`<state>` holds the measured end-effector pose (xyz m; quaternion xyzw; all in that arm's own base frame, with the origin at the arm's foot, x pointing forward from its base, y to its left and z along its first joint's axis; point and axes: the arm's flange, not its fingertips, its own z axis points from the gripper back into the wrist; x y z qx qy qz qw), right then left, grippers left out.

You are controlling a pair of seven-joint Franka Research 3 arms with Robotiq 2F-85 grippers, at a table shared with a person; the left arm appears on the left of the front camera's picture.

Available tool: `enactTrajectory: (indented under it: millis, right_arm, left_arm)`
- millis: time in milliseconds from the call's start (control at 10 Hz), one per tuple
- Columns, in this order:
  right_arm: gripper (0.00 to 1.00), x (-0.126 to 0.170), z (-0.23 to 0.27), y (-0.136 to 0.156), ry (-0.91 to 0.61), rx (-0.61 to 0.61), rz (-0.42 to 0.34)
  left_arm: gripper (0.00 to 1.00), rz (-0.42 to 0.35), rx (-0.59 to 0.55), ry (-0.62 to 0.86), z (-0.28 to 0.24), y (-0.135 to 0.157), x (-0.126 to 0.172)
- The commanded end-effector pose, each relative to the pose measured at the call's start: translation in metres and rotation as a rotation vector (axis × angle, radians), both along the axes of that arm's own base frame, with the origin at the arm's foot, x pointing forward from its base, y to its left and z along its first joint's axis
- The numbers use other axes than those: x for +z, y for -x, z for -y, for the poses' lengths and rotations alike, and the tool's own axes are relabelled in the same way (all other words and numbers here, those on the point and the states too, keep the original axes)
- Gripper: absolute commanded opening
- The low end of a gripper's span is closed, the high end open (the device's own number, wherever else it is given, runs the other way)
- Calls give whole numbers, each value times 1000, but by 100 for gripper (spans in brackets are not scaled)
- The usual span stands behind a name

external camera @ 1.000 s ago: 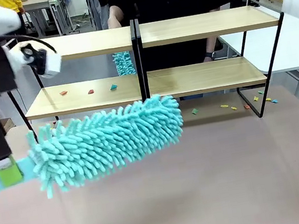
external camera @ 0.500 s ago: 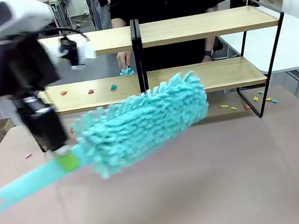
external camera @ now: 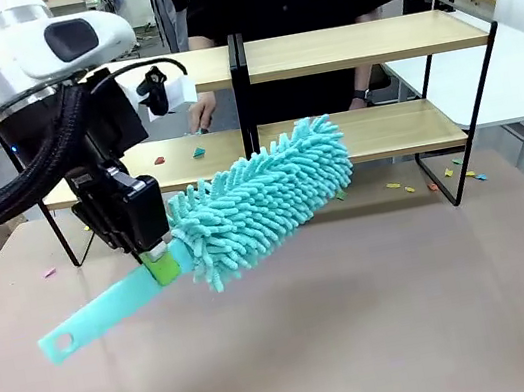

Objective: Clean the shelves.
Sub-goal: Clean another randomly selected level of the Shelf with the Duster.

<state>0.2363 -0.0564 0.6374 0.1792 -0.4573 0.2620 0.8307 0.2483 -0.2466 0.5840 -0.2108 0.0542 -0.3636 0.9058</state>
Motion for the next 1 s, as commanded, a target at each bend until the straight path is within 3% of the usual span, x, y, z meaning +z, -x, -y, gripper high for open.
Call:
enactTrajectory:
  millis: [0,200,300,500,600,900]
  right_arm:
    - [100,-1,1,-1,3,9,10]
    - [100,-1,1,-1,3,9,10]
    - [100,-1,1,-1,3,9,10]
    - [100,-1,1,-1,3,9,10]
    - [100,-1,1,-1,3,9,10]
    - [100,-1,1,-1,3,9,10]
  left_arm:
    - [12,14,-13,39,-43,24,18]
    - [12,124,-11,122,-113,54,48]
    - [12,182,48,140,-143,67,64]
    - [12,248,82,170,-192,87,80]
    - [12,262,64,202,-209,92,86]
    - [12,181,-51,221,-250,80,111]
